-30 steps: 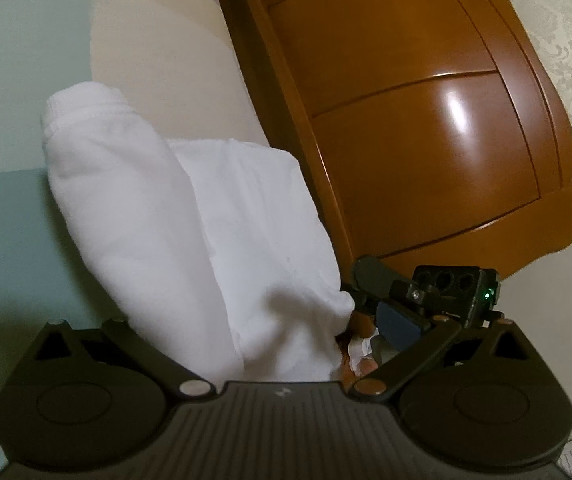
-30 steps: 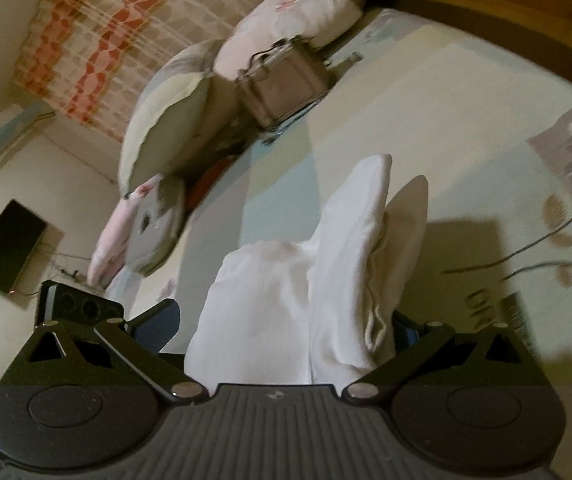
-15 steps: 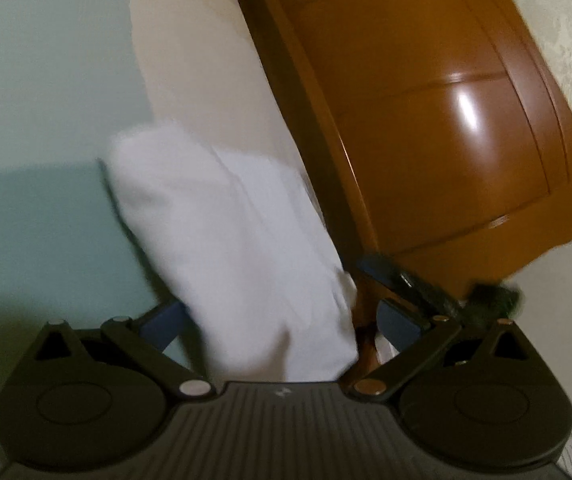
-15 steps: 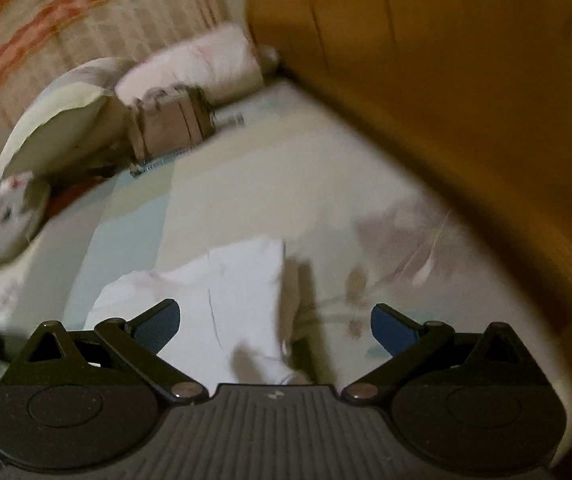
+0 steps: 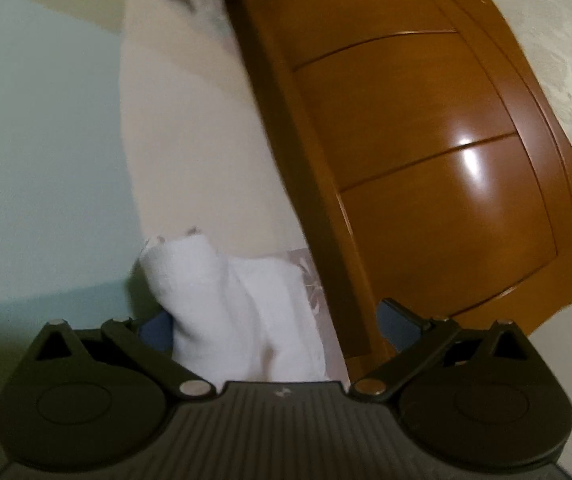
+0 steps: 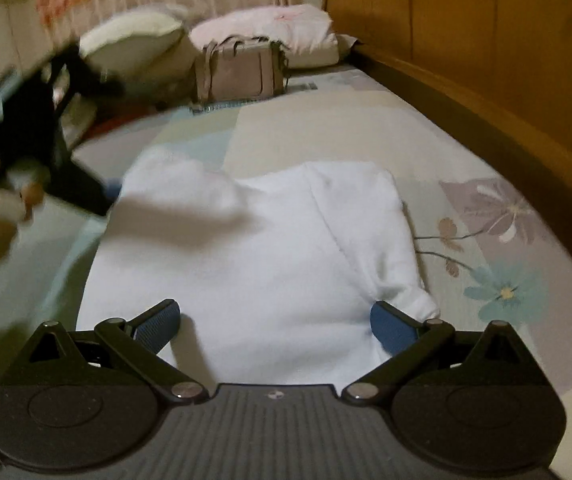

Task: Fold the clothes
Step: 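Lift both open grippers away from the folded sweatshirt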

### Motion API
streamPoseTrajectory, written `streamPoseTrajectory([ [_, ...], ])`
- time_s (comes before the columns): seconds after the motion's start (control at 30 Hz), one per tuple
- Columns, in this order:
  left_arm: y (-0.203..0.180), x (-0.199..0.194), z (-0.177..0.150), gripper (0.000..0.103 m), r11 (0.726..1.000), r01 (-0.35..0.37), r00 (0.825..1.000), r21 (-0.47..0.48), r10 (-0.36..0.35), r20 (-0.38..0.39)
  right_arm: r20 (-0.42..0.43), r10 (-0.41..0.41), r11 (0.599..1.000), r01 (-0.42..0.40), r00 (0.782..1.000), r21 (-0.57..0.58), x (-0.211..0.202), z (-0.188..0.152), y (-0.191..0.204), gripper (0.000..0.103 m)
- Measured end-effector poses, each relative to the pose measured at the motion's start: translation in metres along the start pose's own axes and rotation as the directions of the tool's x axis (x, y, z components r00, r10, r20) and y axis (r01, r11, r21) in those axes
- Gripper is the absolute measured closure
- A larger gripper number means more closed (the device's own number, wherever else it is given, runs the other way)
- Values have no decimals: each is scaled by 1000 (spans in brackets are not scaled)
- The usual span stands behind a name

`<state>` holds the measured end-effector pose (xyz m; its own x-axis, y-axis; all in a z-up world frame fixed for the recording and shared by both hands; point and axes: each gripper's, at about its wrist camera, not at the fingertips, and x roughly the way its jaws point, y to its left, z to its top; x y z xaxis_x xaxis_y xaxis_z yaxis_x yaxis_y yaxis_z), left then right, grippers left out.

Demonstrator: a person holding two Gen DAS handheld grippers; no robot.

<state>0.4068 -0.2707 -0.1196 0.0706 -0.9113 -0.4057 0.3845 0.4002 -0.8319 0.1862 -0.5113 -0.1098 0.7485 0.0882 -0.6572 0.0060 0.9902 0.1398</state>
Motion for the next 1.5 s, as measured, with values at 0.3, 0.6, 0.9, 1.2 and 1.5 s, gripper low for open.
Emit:
streamPoseTrajectory([
  [0.3,-1,-48,-31,2,935,-263,964,238,265,27,20,-61,980,64,998,-191,17,13,45,0],
  [0.6,-21,-89,-50,1,801,-437,897,409,423,129,62,-102,968,114,993,-224,30,51,59,0],
  [0.9,-10,-111,-71,1,731,-470,874,494,463,147,-49,-139,988,134,989,-80,93,77,37,0],
  [1.2,-24,-112,-106,1,586,-532,829,612,508,234,-61,-158,980,149,986,-128,30,7,75,0],
  [1.5,-40,-108,-146,1,520,-518,830,679,496,254,37,-134,990,135,990,-27,7,22,56,0],
])
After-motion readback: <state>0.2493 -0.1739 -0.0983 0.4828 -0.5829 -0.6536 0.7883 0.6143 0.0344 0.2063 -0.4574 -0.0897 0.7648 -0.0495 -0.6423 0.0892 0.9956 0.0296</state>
